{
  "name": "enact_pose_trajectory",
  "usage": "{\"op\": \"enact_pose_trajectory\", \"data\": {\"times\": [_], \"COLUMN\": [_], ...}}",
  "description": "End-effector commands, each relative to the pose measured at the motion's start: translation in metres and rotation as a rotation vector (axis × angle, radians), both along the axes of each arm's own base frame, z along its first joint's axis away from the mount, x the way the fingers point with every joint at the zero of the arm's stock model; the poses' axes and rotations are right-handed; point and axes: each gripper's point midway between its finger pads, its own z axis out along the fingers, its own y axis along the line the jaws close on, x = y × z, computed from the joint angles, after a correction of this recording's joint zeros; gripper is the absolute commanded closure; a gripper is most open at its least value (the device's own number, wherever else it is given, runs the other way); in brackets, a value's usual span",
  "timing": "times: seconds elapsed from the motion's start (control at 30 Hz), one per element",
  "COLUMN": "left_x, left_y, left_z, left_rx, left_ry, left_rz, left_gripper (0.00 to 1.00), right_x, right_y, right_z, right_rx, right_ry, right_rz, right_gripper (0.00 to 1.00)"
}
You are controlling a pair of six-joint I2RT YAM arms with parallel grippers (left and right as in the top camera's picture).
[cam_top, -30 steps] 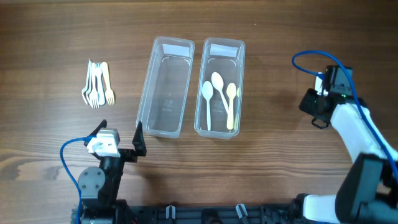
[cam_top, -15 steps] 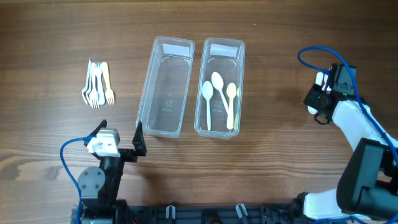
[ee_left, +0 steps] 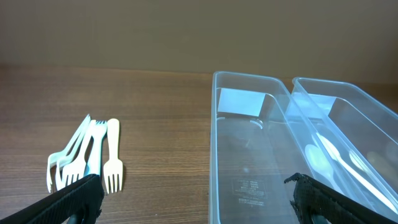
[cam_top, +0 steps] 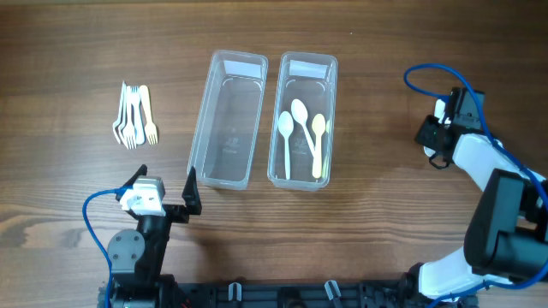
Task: Pack container
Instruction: 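Lower the right gripper onto a white spoon on the table and close, then carry the white spoon into the right container and open the right gripper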
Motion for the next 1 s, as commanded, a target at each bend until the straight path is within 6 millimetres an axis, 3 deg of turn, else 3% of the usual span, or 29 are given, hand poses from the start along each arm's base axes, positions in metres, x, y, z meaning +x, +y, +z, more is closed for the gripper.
{"op": "enact_pose_trajectory", "data": {"times": [0.0,0.2,0.33,0.7,0.77,0.87,0.97], "left_x": [0.0,0.0,0.0,0.0,0.0,0.0,0.0], "left_y": [-0.001,-0.001,-0.001,-0.001,-0.001,-0.001,-0.001], "left_z": [-0.002,-0.002,-0.002,-0.002,-0.002,-0.002,-0.002], "left_rx": [0.018,0.018,0.018,0.018,0.018,0.018,0.018], "left_ry": [-0.001,-0.001,-0.001,-0.001,-0.001,-0.001,-0.001], "left_rz": [-0.008,-0.009,-0.009,-0.009,-0.008,-0.009,-0.008], "left_gripper": [0.0,0.0,0.0,0.0,0.0,0.0,0.0], "right_x": [0.0,0.002,0.005,0.007,0.006,0.005,0.004], "right_y": [-0.004,-0.005,-0.006,0.007,0.007,0.008,0.009], "right_z": [-0.008,-0.009,-0.012,-0.026,-0.027,-0.027,-0.028], "right_rx": [-0.015,-0.018,-0.02,0.049,0.05,0.058,0.062], "right_ry": [0.019,0.013,0.006,0.013,0.018,0.022,0.03], "right_rz": [-0.002,-0.002,-0.001,0.032,0.032,0.033,0.034], "right_gripper": [0.59,0.59,0.68,0.69,0.73,0.88,0.92]}}
